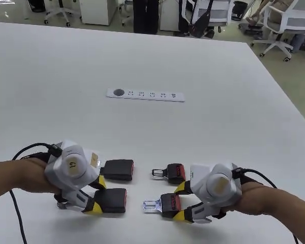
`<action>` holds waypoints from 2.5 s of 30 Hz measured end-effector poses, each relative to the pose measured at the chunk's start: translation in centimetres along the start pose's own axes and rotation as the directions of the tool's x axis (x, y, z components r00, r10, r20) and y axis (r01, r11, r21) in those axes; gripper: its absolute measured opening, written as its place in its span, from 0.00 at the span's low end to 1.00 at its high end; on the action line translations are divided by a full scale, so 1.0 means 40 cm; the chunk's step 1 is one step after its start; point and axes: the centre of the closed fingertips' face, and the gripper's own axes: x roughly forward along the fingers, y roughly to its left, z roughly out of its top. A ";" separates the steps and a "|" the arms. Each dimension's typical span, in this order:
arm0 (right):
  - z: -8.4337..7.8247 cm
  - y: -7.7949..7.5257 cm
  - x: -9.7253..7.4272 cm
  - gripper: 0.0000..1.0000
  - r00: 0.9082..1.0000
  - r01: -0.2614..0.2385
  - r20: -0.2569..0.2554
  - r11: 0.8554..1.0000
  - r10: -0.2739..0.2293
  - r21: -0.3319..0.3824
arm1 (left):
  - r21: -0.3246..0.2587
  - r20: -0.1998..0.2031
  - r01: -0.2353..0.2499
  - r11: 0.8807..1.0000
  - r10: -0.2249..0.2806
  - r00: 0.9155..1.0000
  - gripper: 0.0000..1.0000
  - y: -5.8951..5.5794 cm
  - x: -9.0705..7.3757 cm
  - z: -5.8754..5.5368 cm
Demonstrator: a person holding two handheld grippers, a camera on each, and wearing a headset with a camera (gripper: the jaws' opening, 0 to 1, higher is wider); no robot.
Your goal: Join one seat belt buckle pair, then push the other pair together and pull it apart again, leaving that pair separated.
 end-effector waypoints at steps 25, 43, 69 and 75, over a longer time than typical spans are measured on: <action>0.036 -0.005 0.027 0.31 1.000 0.019 0.021 1.000 -0.019 0.015 | 0.010 -0.025 -0.004 1.000 0.004 1.000 0.32 -0.009 0.002 0.006; 0.072 -0.001 0.042 0.31 0.999 0.021 0.036 1.000 -0.022 0.020 | 0.009 -0.032 -0.009 1.000 0.009 0.999 0.32 -0.007 0.008 0.001; 0.101 0.005 0.064 0.30 0.999 0.002 0.051 1.000 -0.003 0.021 | 0.014 -0.026 -0.009 1.000 0.009 1.000 0.32 -0.001 0.016 -0.011; 0.110 0.007 0.073 0.30 0.998 -0.004 0.064 1.000 0.003 0.025 | 0.014 -0.017 -0.008 1.000 0.008 1.000 0.32 -0.007 0.014 -0.005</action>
